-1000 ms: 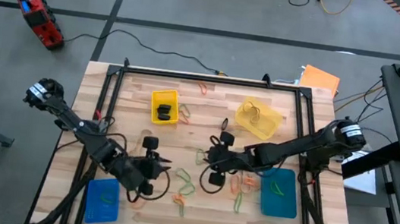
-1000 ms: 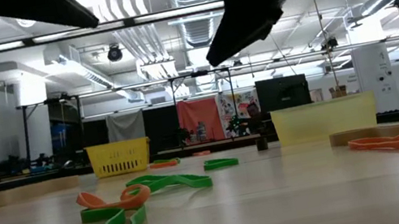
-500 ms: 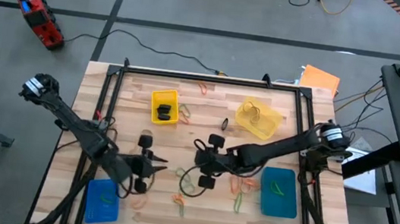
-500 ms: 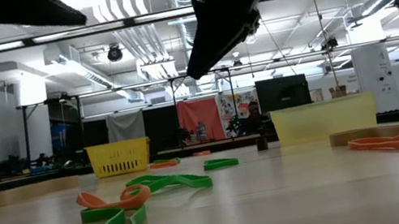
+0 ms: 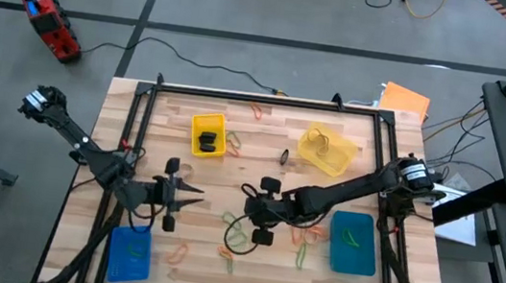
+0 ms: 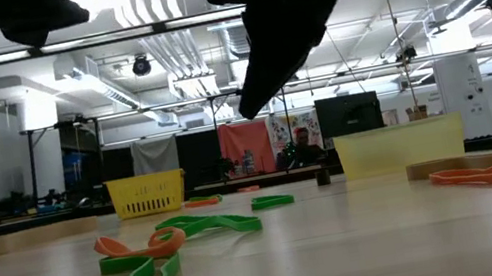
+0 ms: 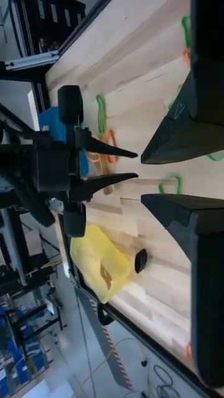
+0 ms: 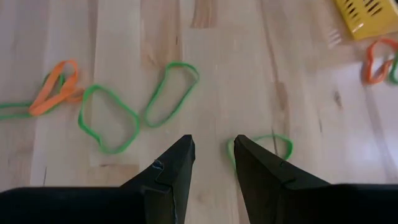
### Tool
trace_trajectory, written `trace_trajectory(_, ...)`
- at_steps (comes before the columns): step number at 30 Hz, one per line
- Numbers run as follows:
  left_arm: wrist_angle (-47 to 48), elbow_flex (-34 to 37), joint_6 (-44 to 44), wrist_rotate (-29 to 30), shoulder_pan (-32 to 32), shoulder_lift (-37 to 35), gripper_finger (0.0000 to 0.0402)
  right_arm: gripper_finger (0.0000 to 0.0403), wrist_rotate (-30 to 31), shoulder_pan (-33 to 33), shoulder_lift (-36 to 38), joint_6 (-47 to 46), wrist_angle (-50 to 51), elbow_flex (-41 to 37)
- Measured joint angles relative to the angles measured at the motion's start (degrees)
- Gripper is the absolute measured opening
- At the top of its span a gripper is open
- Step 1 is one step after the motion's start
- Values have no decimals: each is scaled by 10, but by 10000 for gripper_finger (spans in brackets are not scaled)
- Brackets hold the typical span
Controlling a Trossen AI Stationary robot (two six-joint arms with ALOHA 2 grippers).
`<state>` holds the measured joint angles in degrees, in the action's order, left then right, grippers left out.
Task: Sort rubber bands into baskets
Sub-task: Put the green rubber band into the left blue bin
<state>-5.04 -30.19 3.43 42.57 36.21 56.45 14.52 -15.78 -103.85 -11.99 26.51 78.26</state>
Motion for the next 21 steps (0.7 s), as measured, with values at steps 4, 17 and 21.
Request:
trace_trajectory(4, 0, 4, 14, 0, 0, 12, 72, 112, 0, -4, -4, 0, -3, -5)
trace_trajectory(17, -9, -1, 12, 5, 0, 43, 72, 112, 5, 24, -52, 3, -44, -31)
trace_trajectory(21, -16, -1, 13, 5, 0, 42, 72, 112, 5, 41, -79, 1, -42, -32)
